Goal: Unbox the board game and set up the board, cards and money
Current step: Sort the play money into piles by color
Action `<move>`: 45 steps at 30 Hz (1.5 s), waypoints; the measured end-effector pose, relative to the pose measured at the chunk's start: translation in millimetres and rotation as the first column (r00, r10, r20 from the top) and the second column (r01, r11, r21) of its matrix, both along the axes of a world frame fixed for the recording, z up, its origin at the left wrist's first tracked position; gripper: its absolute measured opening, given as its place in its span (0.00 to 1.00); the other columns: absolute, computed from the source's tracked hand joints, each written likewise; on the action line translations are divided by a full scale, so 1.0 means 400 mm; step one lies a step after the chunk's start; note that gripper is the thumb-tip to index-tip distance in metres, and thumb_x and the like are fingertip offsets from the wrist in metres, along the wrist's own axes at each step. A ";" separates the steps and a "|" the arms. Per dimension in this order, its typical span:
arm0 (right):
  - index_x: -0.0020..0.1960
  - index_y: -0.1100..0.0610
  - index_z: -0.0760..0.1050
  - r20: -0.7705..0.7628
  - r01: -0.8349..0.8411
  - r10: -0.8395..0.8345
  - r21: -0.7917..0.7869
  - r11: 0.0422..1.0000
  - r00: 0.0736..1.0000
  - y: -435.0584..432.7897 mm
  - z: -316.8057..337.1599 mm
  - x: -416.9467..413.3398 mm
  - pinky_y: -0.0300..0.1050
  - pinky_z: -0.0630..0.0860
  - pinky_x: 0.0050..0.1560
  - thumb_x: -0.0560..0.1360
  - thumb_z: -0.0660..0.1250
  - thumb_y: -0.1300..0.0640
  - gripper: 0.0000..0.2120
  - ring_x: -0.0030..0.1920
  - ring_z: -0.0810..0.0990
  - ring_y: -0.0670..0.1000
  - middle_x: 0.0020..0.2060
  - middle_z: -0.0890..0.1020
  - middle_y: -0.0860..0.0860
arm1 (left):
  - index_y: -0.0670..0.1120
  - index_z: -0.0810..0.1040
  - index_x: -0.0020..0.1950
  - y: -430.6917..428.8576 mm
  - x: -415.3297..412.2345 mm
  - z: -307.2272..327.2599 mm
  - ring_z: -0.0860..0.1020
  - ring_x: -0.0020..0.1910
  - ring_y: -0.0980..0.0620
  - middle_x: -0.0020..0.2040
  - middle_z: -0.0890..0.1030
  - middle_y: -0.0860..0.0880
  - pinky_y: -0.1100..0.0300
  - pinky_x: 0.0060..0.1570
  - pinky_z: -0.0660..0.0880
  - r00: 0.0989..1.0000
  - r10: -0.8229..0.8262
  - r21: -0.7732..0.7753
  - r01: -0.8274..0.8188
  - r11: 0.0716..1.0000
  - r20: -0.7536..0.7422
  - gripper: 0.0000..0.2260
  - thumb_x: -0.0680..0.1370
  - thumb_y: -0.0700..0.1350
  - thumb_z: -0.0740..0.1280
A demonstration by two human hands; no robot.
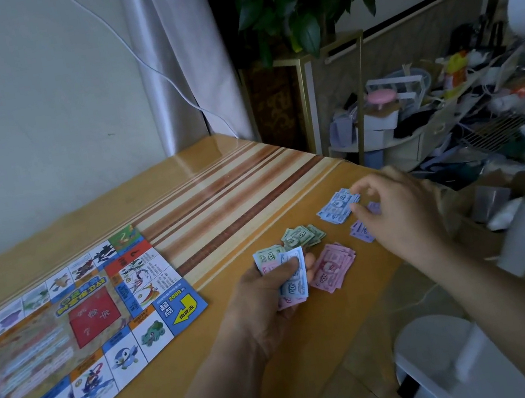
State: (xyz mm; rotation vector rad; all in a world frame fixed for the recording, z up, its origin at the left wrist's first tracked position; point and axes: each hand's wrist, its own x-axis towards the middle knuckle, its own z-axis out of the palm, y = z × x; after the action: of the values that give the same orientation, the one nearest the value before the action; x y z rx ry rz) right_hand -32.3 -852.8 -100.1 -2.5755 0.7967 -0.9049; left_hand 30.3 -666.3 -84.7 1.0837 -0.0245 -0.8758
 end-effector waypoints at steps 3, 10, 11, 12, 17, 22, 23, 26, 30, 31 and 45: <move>0.49 0.52 0.77 0.064 -0.291 0.286 0.308 0.906 0.956 0.066 0.047 0.017 0.36 0.70 0.40 0.75 0.66 0.48 0.07 0.40 0.76 0.40 0.40 0.77 0.41 | 0.38 0.75 0.57 0.000 0.003 -0.008 0.81 0.29 0.54 0.35 0.84 0.44 0.65 0.26 0.77 0.998 -0.016 0.053 0.013 0.999 0.061 0.10 0.77 0.34 0.64; 0.48 0.53 0.77 0.036 -0.456 0.577 0.652 0.605 0.816 0.137 0.074 0.045 0.46 0.80 0.47 0.73 0.71 0.55 0.06 0.35 0.84 0.47 0.38 0.84 0.51 | 0.43 0.76 0.51 0.010 0.012 -0.012 0.79 0.28 0.57 0.30 0.82 0.50 0.62 0.31 0.74 0.984 -0.043 0.136 0.020 0.991 0.173 0.05 0.76 0.38 0.66; 0.48 0.54 0.77 0.035 -0.462 0.586 0.654 0.599 0.809 0.138 0.074 0.047 0.47 0.80 0.48 0.73 0.71 0.56 0.05 0.35 0.83 0.47 0.37 0.84 0.50 | 0.42 0.76 0.50 0.012 0.012 -0.012 0.79 0.27 0.57 0.29 0.81 0.49 0.63 0.29 0.75 0.988 -0.031 0.122 0.012 0.992 0.152 0.04 0.76 0.37 0.65; 0.48 0.54 0.77 0.038 -0.468 0.595 0.658 0.590 0.803 0.140 0.074 0.050 0.48 0.80 0.49 0.74 0.71 0.58 0.04 0.34 0.83 0.46 0.37 0.84 0.50 | 0.41 0.76 0.50 0.013 0.010 -0.012 0.78 0.26 0.56 0.29 0.81 0.48 0.65 0.27 0.75 0.993 -0.018 0.102 0.006 0.995 0.119 0.04 0.76 0.36 0.65; 0.48 0.53 0.78 0.038 -0.470 0.579 0.628 0.620 0.815 0.151 0.060 0.052 0.46 0.78 0.49 0.75 0.69 0.58 0.02 0.35 0.81 0.43 0.38 0.83 0.49 | 0.38 0.75 0.52 0.019 0.007 -0.003 0.80 0.26 0.52 0.32 0.82 0.41 0.63 0.26 0.77 0.993 0.038 -0.024 -0.041 0.999 -0.109 0.05 0.77 0.35 0.63; 0.47 0.52 0.77 0.149 -0.381 0.364 0.565 0.732 0.920 0.080 0.071 0.078 0.31 0.72 0.43 0.77 0.66 0.59 0.03 0.45 0.78 0.40 0.44 0.81 0.44 | 0.49 0.76 0.59 0.043 0.040 0.011 0.82 0.37 0.44 0.41 0.82 0.38 0.53 0.33 0.81 0.950 0.080 -0.210 -0.149 0.966 -0.303 0.12 0.79 0.38 0.60; 0.47 0.53 0.77 0.159 -0.338 0.301 0.537 0.773 0.940 0.050 0.071 0.089 0.31 0.71 0.41 0.77 0.66 0.59 0.03 0.45 0.78 0.42 0.45 0.81 0.46 | 0.51 0.75 0.61 0.049 0.045 0.015 0.81 0.39 0.44 0.42 0.82 0.38 0.51 0.34 0.81 0.949 0.060 -0.249 -0.142 0.958 -0.310 0.14 0.79 0.38 0.59; 0.45 0.53 0.77 0.082 -0.180 0.161 0.405 0.896 0.984 -0.040 0.049 0.121 0.42 0.75 0.44 0.77 0.65 0.59 0.03 0.46 0.80 0.49 0.46 0.83 0.51 | 0.51 0.73 0.64 0.056 0.049 0.024 0.78 0.43 0.44 0.45 0.77 0.38 0.49 0.37 0.80 0.950 0.016 -0.301 -0.115 0.947 -0.312 0.19 0.75 0.37 0.58; 0.46 0.51 0.79 -0.129 0.024 0.009 0.247 0.969 0.992 -0.091 0.005 0.147 0.47 0.76 0.49 0.77 0.65 0.55 0.04 0.47 0.80 0.52 0.47 0.84 0.50 | 0.47 0.73 0.66 0.043 0.048 0.027 0.76 0.45 0.45 0.50 0.75 0.36 0.48 0.37 0.80 0.936 0.049 -0.304 -0.162 0.939 -0.350 0.26 0.70 0.32 0.57; 0.46 0.51 0.79 -0.147 0.044 -0.012 0.215 0.976 0.989 -0.093 -0.003 0.150 0.47 0.75 0.52 0.77 0.65 0.54 0.04 0.48 0.80 0.52 0.47 0.84 0.50 | 0.47 0.73 0.67 0.039 0.048 0.027 0.76 0.47 0.44 0.53 0.75 0.34 0.48 0.36 0.80 0.933 0.056 -0.303 -0.172 0.937 -0.357 0.26 0.72 0.31 0.56; 0.44 0.55 0.80 -0.149 -0.398 0.517 0.475 0.785 0.843 0.101 0.097 0.118 0.41 0.74 0.44 0.74 0.65 0.40 0.17 0.41 0.80 0.44 0.37 0.81 0.45 | 0.41 0.75 0.57 0.039 0.053 0.002 0.84 0.40 0.50 0.42 0.85 0.41 0.55 0.37 0.82 1.000 -0.013 -0.099 0.014 0.995 0.004 0.13 0.77 0.29 0.59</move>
State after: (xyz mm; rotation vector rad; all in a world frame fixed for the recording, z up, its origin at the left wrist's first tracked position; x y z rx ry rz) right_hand 15.0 -812.6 -61.3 -2.3461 0.3303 -0.1918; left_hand 51.4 -650.6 -83.8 0.9938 -0.0775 -0.8759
